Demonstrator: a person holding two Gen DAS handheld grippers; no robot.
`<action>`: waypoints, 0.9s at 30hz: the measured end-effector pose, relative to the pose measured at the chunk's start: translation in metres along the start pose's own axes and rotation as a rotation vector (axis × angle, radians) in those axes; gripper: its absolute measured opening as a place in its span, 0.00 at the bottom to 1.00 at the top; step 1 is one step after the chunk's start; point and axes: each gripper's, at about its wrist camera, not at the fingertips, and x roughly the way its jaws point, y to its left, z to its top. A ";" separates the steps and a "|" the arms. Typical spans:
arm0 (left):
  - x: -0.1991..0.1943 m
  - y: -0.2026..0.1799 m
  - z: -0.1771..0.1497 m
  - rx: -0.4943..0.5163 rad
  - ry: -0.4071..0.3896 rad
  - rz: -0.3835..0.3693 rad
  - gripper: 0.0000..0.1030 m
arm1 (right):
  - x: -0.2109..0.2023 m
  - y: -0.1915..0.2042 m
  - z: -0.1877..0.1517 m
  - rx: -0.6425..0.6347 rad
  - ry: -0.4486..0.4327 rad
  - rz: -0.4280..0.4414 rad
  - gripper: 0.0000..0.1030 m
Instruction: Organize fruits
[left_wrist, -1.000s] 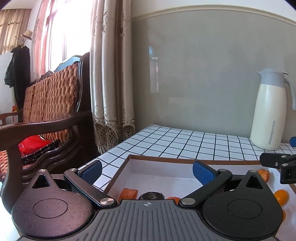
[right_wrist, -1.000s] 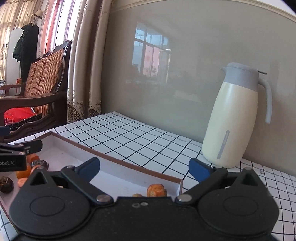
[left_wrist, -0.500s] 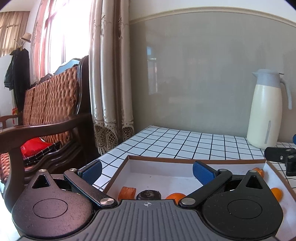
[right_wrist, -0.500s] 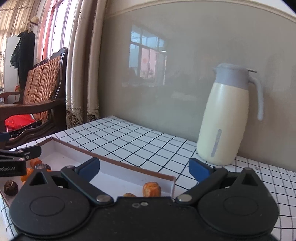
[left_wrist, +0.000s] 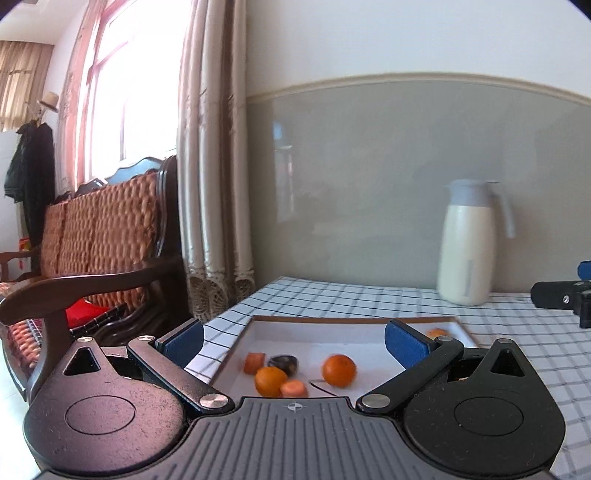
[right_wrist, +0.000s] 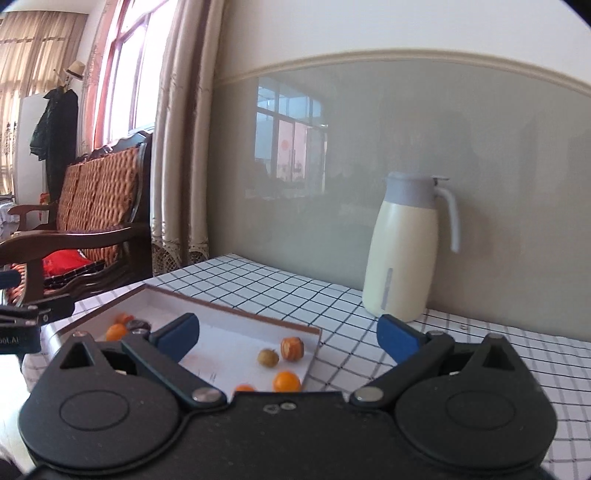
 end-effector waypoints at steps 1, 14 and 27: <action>-0.010 -0.002 -0.001 -0.003 -0.002 -0.009 1.00 | -0.009 0.001 -0.002 -0.005 0.000 -0.006 0.94; -0.102 -0.026 -0.028 0.037 -0.046 -0.110 1.00 | -0.091 0.008 -0.043 -0.016 0.018 -0.062 0.94; -0.116 -0.029 -0.047 0.051 -0.007 -0.087 1.00 | -0.104 0.020 -0.056 -0.041 0.008 -0.046 0.94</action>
